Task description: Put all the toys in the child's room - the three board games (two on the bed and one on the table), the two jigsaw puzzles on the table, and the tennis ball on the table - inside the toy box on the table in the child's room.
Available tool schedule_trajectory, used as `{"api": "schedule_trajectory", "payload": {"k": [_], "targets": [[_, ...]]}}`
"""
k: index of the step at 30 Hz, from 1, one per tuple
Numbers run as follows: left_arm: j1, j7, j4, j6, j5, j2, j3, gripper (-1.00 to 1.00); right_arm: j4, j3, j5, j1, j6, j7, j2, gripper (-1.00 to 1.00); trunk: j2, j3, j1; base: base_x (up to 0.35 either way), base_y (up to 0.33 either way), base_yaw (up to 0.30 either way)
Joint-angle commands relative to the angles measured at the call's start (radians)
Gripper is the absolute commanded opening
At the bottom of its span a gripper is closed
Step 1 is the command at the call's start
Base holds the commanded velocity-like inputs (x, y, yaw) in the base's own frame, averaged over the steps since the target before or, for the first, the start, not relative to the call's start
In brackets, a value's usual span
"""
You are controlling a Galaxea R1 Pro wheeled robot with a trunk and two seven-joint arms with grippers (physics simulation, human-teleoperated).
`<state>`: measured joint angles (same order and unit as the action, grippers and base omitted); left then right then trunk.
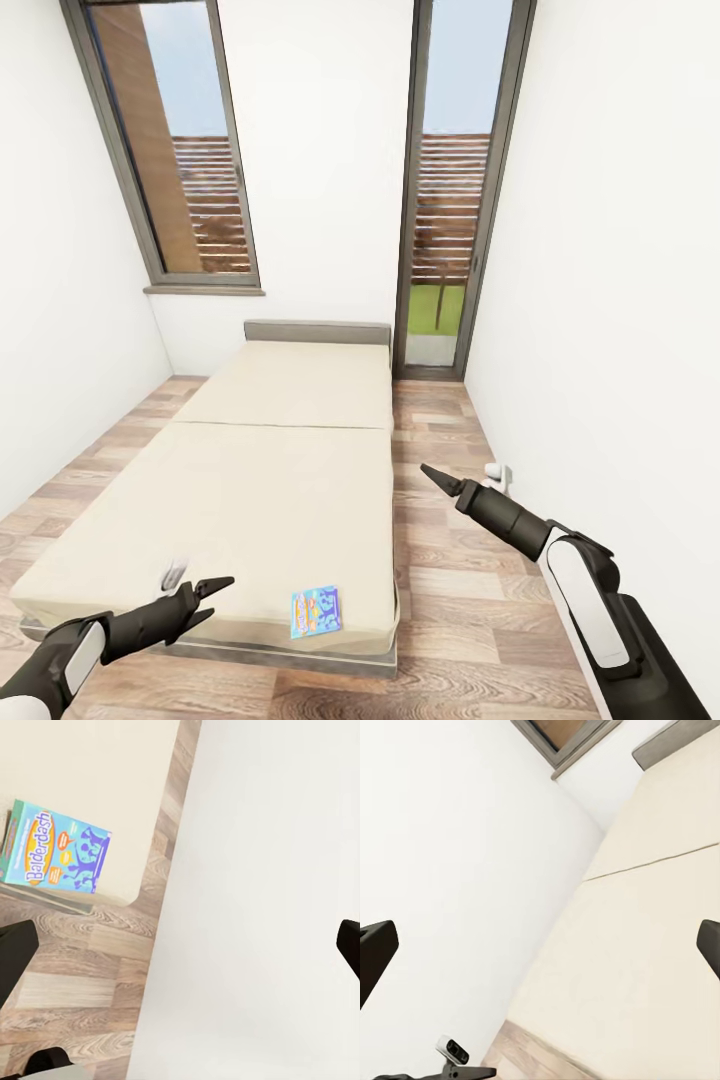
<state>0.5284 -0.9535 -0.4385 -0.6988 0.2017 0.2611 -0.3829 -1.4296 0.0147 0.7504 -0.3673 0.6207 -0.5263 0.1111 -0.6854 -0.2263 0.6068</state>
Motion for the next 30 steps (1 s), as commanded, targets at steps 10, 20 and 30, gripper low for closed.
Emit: {"api": "schedule_trajectory", "payload": {"k": [10,20,30], "targets": [[0.001,0.013,0.010,-0.004,0.001,-0.005,0.000,1.00,0.001,0.001,0.003,-0.001,0.005,0.003,-0.001,1.00,-0.072,-0.033,0.039,0.000,0.000,0.000],[0.001,0.015,0.078,0.081,-0.001,-0.025,0.002,1.00,0.001,0.001,-0.005,-0.001,0.002,0.007,-0.001,1.00,-0.142,-0.064,0.077,0.000,0.000,0.000],[0.001,0.001,0.089,0.097,0.000,-0.023,0.001,1.00,0.004,0.000,-0.009,-0.001,0.001,0.010,-0.001,1.00,-0.212,-0.096,0.115,0.000,0.000,0.000]]}}
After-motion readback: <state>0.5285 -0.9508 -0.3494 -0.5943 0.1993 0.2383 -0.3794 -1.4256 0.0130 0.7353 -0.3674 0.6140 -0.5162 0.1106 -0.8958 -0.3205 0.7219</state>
